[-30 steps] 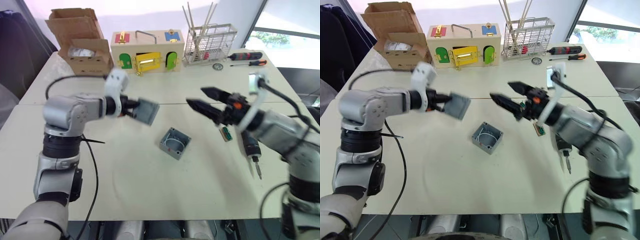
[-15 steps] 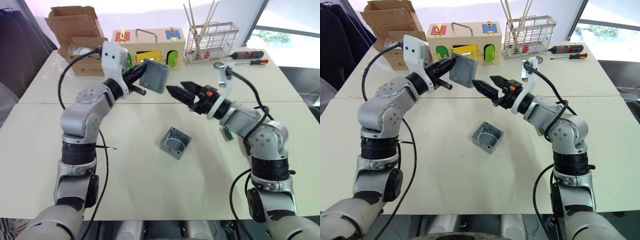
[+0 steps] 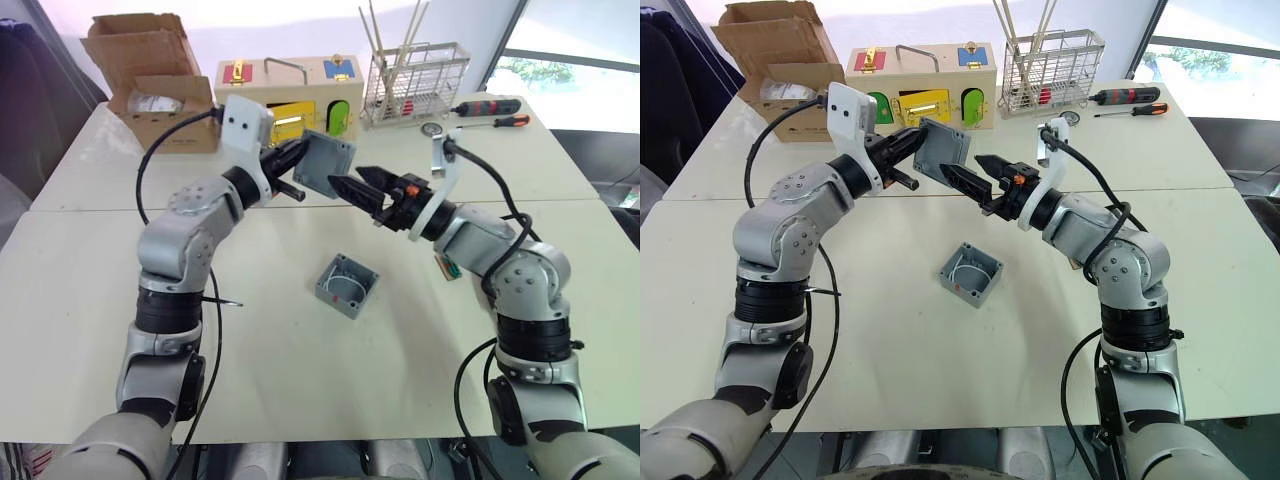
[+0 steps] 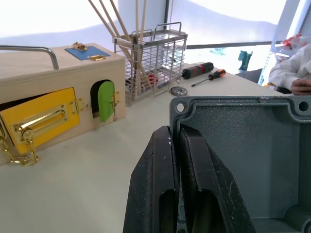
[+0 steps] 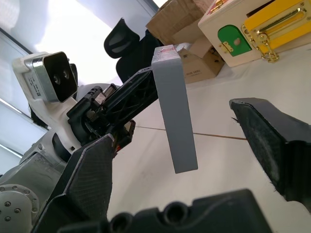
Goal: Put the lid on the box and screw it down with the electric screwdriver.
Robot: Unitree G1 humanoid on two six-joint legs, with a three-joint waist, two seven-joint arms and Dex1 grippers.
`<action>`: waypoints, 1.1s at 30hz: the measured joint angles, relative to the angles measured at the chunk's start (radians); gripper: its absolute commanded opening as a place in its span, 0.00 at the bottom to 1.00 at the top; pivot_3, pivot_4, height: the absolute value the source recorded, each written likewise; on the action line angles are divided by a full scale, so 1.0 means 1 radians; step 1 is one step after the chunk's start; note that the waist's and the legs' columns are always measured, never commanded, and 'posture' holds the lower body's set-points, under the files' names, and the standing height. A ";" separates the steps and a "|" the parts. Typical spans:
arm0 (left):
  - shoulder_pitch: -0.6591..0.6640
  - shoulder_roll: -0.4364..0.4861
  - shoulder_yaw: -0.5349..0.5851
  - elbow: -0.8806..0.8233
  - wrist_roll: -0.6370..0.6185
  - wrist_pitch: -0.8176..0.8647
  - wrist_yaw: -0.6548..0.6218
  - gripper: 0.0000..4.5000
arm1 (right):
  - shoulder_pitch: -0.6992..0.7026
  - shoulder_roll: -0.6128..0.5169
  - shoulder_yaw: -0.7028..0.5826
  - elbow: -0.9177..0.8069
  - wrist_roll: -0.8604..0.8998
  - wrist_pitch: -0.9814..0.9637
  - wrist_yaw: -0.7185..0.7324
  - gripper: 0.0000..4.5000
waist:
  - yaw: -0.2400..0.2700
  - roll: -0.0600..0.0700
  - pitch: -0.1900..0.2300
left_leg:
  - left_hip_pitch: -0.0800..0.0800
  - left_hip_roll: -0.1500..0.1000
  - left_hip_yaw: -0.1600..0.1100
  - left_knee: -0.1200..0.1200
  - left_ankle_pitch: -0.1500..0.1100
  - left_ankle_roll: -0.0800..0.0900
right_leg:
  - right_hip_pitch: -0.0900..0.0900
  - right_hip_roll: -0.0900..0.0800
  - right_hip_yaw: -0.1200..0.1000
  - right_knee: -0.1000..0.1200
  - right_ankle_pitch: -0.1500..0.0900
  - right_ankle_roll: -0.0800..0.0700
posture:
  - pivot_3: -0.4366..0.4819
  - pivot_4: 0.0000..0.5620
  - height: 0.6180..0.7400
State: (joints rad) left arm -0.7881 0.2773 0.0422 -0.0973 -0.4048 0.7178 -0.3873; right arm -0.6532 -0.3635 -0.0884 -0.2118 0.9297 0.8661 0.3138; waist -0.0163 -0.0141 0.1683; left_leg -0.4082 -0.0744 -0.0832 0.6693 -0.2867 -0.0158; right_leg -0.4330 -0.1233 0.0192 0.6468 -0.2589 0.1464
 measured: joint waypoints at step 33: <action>0.075 0.167 0.228 0.001 -0.273 0.172 -0.151 0.99 | 0.307 -0.329 0.213 -0.086 -0.868 -0.965 0.250 0.02 | 0.004 0.000 0.000 | 0.000 -0.002 0.001 0.001 0.001 -0.001 | -0.001 0.000 0.000 0.000 0.000 0.000 | 0.48 0.27 0.92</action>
State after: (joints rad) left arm -0.7133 0.4442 0.2701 -0.0964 -0.6781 0.8898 -0.5387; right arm -0.3460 -0.6921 0.1249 -0.2981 0.0613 -0.0987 0.5636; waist -0.0121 -0.0141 0.1683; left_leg -0.4079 -0.0765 -0.0817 0.6699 -0.2861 -0.0169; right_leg -0.4338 -0.1231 0.0192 0.6471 -0.2590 0.1467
